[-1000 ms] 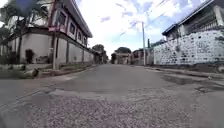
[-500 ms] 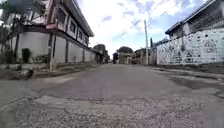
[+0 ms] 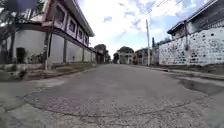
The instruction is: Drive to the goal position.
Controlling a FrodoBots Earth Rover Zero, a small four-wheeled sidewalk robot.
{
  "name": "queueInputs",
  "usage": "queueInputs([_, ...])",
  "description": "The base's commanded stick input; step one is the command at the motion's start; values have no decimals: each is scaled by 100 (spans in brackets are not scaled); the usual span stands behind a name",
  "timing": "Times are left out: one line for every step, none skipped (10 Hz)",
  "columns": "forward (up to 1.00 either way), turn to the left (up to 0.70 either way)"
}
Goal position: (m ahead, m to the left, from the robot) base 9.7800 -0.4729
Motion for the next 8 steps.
queueInputs([100, 5])
queueInputs([100, 5])
queueInputs([100, 7])
queueInputs([100, 7])
queueInputs([100, 7])
queueInputs([100, 7])
queueInputs([100, 8])
queueInputs([100, 7])
